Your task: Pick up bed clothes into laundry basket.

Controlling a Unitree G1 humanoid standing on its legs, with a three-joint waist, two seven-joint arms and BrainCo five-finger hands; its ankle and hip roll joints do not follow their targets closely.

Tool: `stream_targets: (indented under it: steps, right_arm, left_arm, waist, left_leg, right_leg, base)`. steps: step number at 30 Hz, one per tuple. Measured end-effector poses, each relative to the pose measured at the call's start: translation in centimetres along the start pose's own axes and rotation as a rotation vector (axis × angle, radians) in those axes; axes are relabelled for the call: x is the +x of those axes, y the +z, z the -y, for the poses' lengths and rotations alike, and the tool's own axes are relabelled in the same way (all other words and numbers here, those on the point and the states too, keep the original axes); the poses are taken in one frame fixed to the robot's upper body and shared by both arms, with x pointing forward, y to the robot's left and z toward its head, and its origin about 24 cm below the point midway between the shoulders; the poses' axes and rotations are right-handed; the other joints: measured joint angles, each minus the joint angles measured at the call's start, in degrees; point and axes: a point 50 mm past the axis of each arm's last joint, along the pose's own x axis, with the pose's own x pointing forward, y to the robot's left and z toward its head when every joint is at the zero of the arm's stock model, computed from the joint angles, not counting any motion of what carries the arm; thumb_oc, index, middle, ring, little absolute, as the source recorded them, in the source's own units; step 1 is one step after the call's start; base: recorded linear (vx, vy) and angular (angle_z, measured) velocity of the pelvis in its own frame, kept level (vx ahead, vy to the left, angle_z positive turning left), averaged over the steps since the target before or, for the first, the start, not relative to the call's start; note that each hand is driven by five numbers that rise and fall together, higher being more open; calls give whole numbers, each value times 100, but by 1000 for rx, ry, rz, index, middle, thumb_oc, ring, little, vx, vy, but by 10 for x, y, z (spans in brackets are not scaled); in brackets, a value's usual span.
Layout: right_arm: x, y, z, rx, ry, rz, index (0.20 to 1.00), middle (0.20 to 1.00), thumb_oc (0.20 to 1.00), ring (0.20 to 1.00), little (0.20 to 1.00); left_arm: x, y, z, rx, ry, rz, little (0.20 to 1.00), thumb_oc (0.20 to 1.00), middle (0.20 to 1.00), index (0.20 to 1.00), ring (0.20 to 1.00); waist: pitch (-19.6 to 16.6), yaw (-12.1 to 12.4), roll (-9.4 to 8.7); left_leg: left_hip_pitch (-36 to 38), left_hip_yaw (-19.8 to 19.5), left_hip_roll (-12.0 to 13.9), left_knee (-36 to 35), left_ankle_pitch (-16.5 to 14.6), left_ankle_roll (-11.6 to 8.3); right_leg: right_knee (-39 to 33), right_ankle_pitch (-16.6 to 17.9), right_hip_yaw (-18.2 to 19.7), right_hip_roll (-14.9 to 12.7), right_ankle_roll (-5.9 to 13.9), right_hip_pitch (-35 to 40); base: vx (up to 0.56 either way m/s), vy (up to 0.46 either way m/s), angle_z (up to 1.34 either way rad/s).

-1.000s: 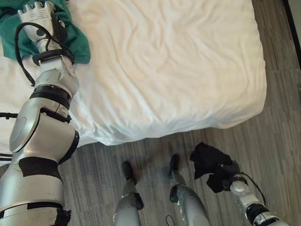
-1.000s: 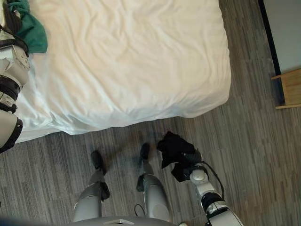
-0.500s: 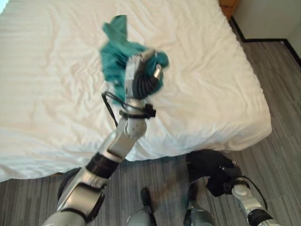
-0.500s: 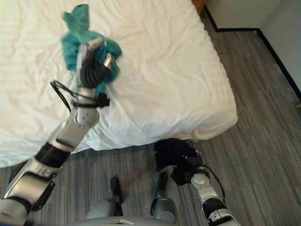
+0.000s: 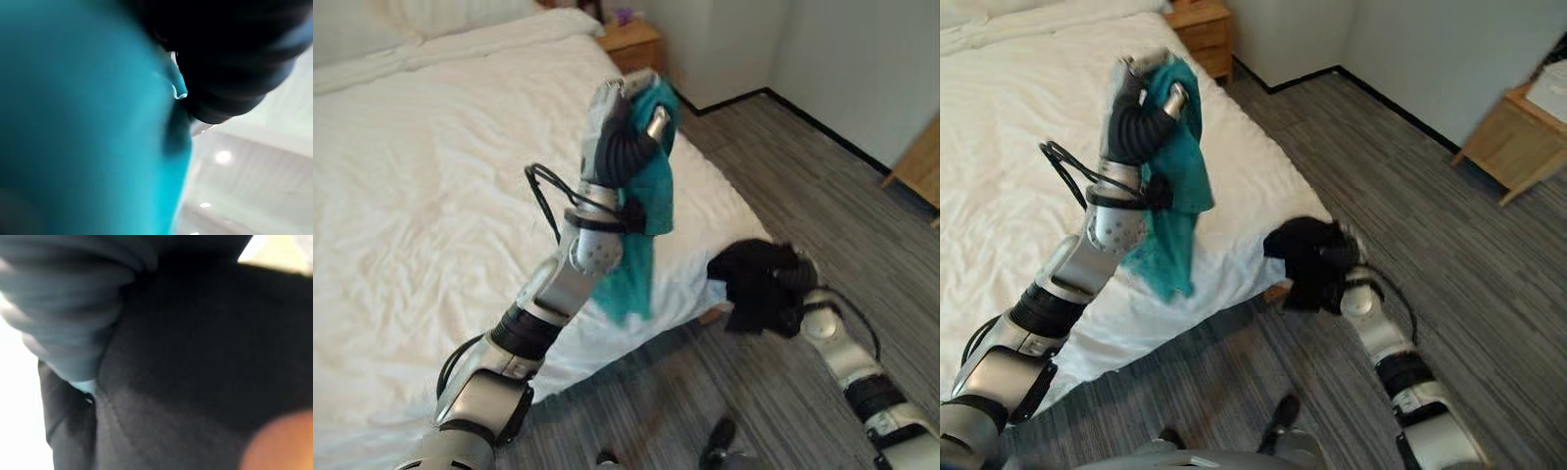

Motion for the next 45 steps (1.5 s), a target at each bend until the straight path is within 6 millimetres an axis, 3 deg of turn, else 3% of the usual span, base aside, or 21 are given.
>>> stream_targets:
  steps: [2,5,7,8,9,10,15,17,21,24,27,28,30,31,32,35,36,38,41,44,45]
  right_arm:
    - [24,36,4,-83,22,112,200,200,200,200,200]
    - [56,125,12,-146,1,403,200,200,200,200,200]
    - [62,148,28,-153,-66,481,200,200,200,200,200]
    - [65,158,29,-161,-75,500,200,200,200,200,200]
    - [64,159,29,-162,-73,506,200,200,200,200,200]
    - [64,157,28,-164,-70,500,200,200,200,200,200]
    - [53,137,4,-183,-9,463,200,200,200,200,200]
    - [49,132,-4,-222,14,463,200,200,200,200,200]
    - [40,111,-21,-257,47,419,200,200,200,200,200]
    - [32,114,-35,-256,74,439,200,200,200,200,200]
    - [15,113,-51,-116,77,422,200,200,200,200,200]
    - [5,108,-65,-70,100,396,200,200,200,200,200]
    - [2,106,-70,-58,117,385,200,200,200,200,200]
    - [2,106,-69,-48,109,378,200,200,200,200,200]
    - [0,110,-60,4,63,384,200,200,200,200,200]
    - [2,111,-46,38,4,378,200,200,200,200,200]
    - [4,116,-30,46,-70,402,200,200,200,200,200]
    - [5,117,-30,38,-81,409,200,200,200,200,200]
    - [7,126,-30,36,-90,437,200,200,200,200,200]
    - [9,128,-32,44,-97,425,200,200,200,200,200]
    - [16,124,-19,16,-59,434,200,200,200,200,200]
  left_arm:
    - [5,-2,5,-47,61,-43,200,200,200,200,200]
    - [12,-17,20,-132,82,-168,200,200,200,200,200]
    - [7,-14,32,-250,66,-211,200,200,200,200,200]
    - [-2,-12,31,-343,87,-241,200,200,200,200,200]
    - [-9,-11,31,-384,87,-250,200,200,200,200,200]
    - [-13,-11,32,-401,72,-260,200,200,200,200,200]
    - [-47,-21,39,-444,41,-377,200,200,200,200,200]
    - [-54,-25,47,-434,9,-430,200,200,200,200,200]
    - [-62,-31,56,-395,-20,-483,200,200,200,200,200]
    - [-65,-34,51,-370,-20,-495,200,200,200,200,200]
    - [-66,-34,48,-347,-33,-492,200,200,200,200,200]
    - [-64,-31,46,-342,-39,-471,200,200,200,200,200]
    - [-61,-27,47,-354,-34,-453,200,200,200,200,200]
    - [-59,-24,50,-369,-31,-450,200,200,200,200,200]
    - [-55,-19,54,-398,2,-450,200,200,200,200,200]
    - [-42,-3,67,-442,-22,-396,200,200,200,200,200]
    - [-18,6,74,-448,-17,-339,200,200,200,200,200]
    - [-4,6,72,-451,23,-332,200,200,200,200,200]
    - [-5,-3,63,-432,73,-351,200,200,200,200,200]
    - [-11,-14,53,-389,105,-378,200,200,200,200,200]
    - [-10,-14,51,-388,93,-378,200,200,200,200,200]
  waist:
    - [-48,-68,99]
    - [-85,-21,148]
    - [-83,-129,148]
    - [-68,-58,121]
    - [-23,170,51]
    - [-9,275,25]
    - [66,343,72]
    - [204,422,343]
    - [313,565,523]
    - [344,801,523]
    - [386,871,250]
    - [384,845,-24]
    - [347,835,-400]
    - [372,799,-428]
    - [521,587,-268]
    - [874,344,303]
    - [1121,-14,718]
    - [1224,-360,629]
    - [1200,-648,528]
    - [1038,-661,305]
    - [1016,-625,325]
  left_leg:
    - [76,-129,156,376,16,20]
    - [-85,-299,618,1705,5,-46]
    - [-289,-1210,341,1670,-93,-290]
    - [-575,-2222,-183,1651,-236,-267]
    - [-612,-2732,-575,1464,-318,-152]
    - [-749,-2766,-702,1400,-319,-144]
    - [-1812,-3352,-1411,173,-21,213]
    - [-2039,-3389,-1650,-381,292,353]
    - [-2351,-3003,-1570,-810,631,54]
    - [-2023,-2891,-1379,-859,764,217]
    - [-1651,-2577,-1576,-632,548,588]
    - [-1418,-2471,-1799,-595,433,834]
    - [-1356,-2544,-2076,-487,342,1046]
    - [-1339,-2692,-2131,-397,179,1181]
    - [-1243,-3192,-2156,-302,-61,1268]
    - [-735,-3713,-1958,-559,-220,1459]
    - [-502,-4095,-1764,-590,-304,1410]
    - [-179,-4092,-1906,-447,-300,1254]
    - [468,-3966,-2047,-313,-577,829]
    - [1295,-3794,-2061,-401,-855,393]
    - [1514,-3760,-2035,-321,-987,212]
  right_leg:
    - [-25,-58,286,193,-78,-27]
    - [-214,46,1166,422,-319,35]
    - [-336,-49,1575,525,-432,178]
    - [-389,-44,2027,563,-483,222]
    - [-413,4,2414,549,-465,230]
    - [-533,124,2599,570,-403,315]
    - [-687,-16,3743,624,-403,340]
    - [-787,-16,3960,691,-359,440]
    - [-859,-404,4255,833,-157,847]
    - [-833,-955,4743,752,101,1316]
    - [1243,-1579,4055,553,841,1041]
    - [2468,-1593,3904,445,1477,905]
    - [3141,-1510,3817,362,1705,796]
    - [3444,-1391,3741,455,1646,662]
    - [4902,-885,3561,724,1502,59]
    - [5552,-1685,2825,804,727,-1087]
    - [4806,-1938,2309,785,389,-1868]
    - [3212,-1760,2340,541,328,-2263]
    - [514,-725,1935,194,332,-2195]
    - [61,-694,900,-157,477,-1775]
    - [250,-87,985,-96,-233,-1681]
  base:
    - [-1,-332,-107]
    - [91,-412,-152]
    - [27,-263,-92]
    - [51,-231,-173]
    - [165,-188,-195]
    - [120,-115,-148]
    - [267,-97,-130]
    - [458,-86,-125]
    - [559,-49,-59]
    - [610,10,-95]
    - [481,-41,-65]
    - [354,-89,1]
    - [380,-28,4]
    - [543,108,32]
    - [384,155,47]
    - [517,54,35]
    - [455,-140,80]
    - [419,-164,99]
    - [505,-148,64]
    - [663,-185,60]
    - [450,-172,47]
